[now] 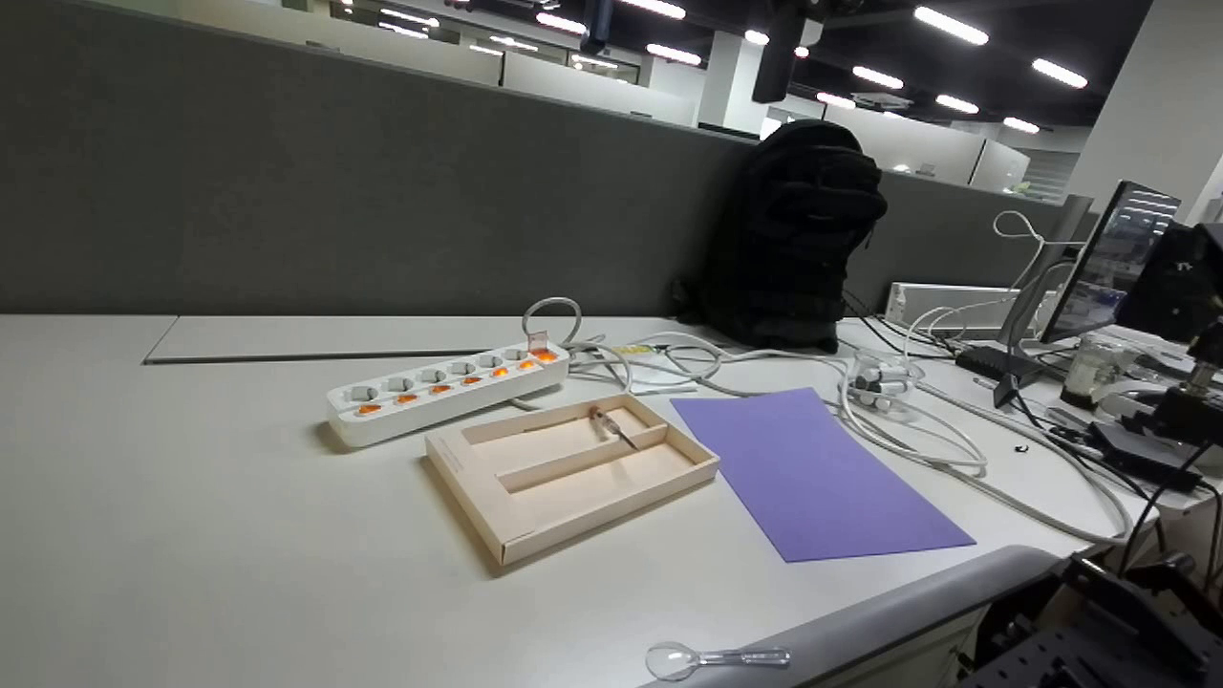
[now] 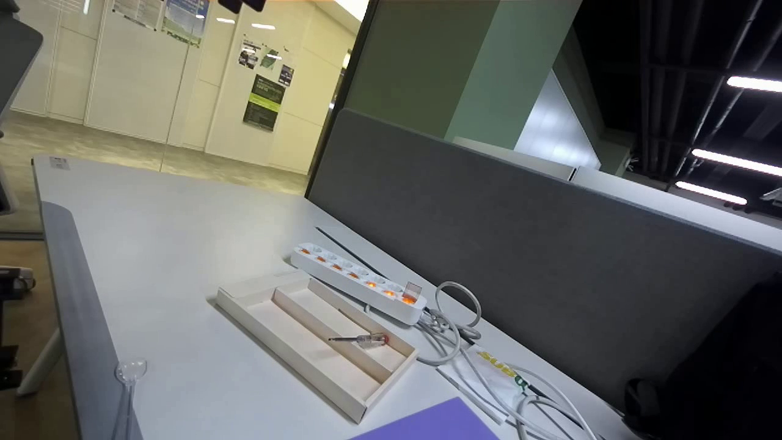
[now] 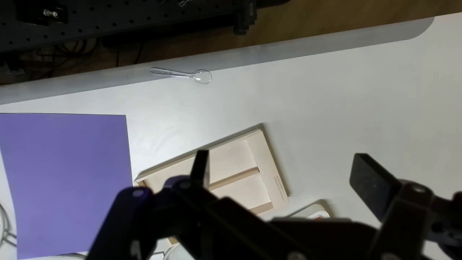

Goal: Remove the screwdriver from the tray.

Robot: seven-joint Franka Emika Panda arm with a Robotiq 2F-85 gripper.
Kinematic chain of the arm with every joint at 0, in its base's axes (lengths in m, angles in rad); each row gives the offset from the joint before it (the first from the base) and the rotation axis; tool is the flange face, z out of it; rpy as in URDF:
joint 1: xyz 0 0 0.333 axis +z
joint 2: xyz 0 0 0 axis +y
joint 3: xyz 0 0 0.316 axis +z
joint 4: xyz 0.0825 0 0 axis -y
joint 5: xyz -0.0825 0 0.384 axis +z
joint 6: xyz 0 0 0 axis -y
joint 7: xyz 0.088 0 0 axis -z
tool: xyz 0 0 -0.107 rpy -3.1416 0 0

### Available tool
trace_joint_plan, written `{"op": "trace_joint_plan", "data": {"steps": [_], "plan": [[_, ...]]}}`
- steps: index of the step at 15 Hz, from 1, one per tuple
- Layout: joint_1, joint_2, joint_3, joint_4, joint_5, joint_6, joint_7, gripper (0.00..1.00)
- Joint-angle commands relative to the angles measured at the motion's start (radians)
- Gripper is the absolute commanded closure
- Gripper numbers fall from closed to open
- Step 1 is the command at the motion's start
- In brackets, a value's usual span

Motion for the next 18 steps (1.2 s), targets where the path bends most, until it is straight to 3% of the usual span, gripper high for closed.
{"op": "trace_joint_plan", "data": {"steps": [1,10,18], "plan": [[0.004,0.001,-0.004,0.002,-0.003,-0.001,0.002,0.00],[0.001,0.004,-0.001,0.001,-0.008,0.002,0.004,0.00],[-0.065,0.054,-0.006,-0.059,-0.050,0.107,0.043,0.00]]}}
